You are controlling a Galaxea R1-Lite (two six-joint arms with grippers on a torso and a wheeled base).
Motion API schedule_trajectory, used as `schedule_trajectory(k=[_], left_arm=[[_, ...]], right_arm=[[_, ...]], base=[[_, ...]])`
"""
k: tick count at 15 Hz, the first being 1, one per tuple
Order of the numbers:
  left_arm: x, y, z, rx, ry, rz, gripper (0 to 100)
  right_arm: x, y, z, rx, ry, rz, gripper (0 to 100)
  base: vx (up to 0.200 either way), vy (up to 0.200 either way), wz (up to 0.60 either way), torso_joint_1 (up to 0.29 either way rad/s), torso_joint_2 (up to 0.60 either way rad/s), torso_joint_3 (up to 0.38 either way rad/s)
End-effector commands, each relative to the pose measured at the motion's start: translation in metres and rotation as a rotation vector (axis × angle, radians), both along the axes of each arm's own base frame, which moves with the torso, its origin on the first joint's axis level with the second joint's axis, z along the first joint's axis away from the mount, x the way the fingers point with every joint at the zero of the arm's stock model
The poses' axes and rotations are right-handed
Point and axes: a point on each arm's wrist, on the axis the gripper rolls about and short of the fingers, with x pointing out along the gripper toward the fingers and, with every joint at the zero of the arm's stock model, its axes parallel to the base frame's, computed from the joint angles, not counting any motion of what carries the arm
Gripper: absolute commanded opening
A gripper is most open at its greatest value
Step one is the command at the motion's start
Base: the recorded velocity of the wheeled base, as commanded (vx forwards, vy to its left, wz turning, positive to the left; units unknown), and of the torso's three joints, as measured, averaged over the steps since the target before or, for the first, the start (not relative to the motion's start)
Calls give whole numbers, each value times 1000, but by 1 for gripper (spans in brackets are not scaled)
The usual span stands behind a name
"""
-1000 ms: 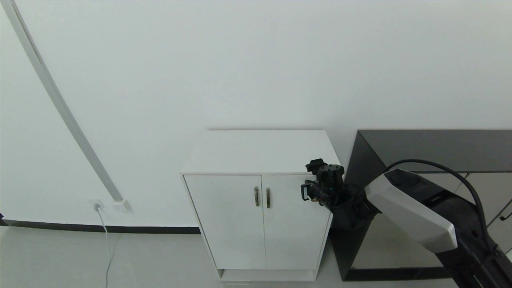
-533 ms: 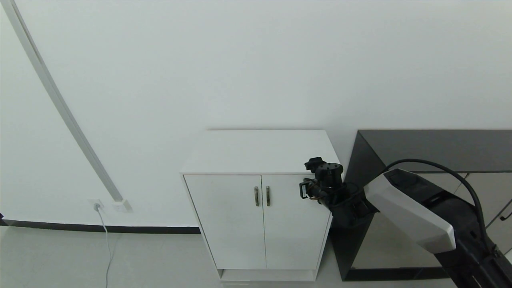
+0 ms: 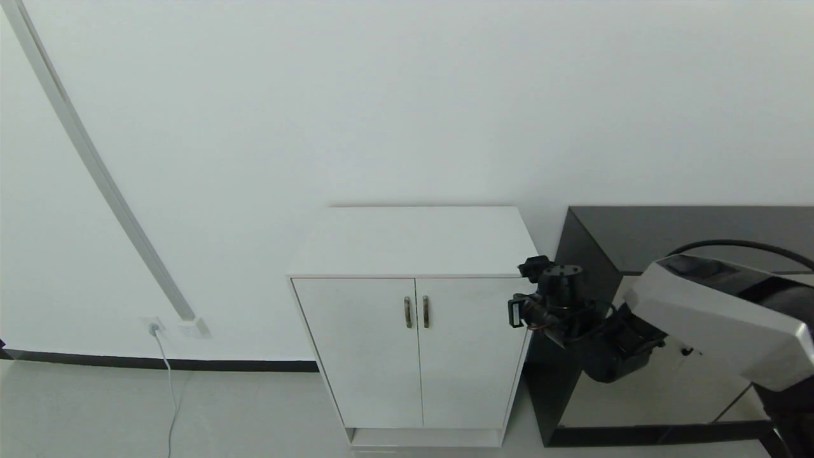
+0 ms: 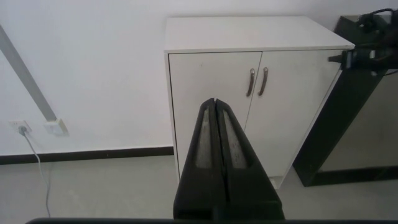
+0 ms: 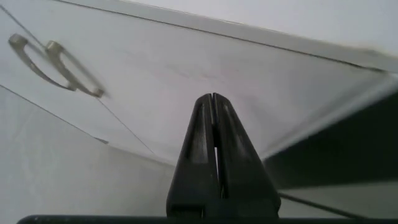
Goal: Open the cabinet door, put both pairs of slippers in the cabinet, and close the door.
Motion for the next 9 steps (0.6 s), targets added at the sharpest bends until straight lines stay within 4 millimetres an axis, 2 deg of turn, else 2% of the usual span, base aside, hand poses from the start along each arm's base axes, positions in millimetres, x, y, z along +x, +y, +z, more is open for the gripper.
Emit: schedule_trajectory(k=[1,2,4,5,6,8,9], left_arm=[[0,0,0,0,1,0,0],[0,0,0,0,1,0,0],[0,0,0,0,1,0,0],[0,0,0,0,1,1,0],[0,0,0,0,1,0,0],[0,0,0,0,1,0,0],[0,0,0,0,1,0,0]], right_arm=[[-42,-54,45,13,-45,-102,0],[-49,-62,48,11,-44,-117,0],[-89,-105,67,4,-42,-205,0],[-106,-118,71,0,-31,-236,0],[-114,-124,72,-3,-25,-251,0],[-158,-149,82,-8,-24,-327,0],[-168,-154,85,-8,-27,-342,0]], base=[[0,0,0,0,0,0],[0,0,0,0,0,0],[0,0,0,0,0,0],[0,0,0,0,0,0],[0,0,0,0,0,0],[0,0,0,0,0,0],[0,0,0,0,0,0]])
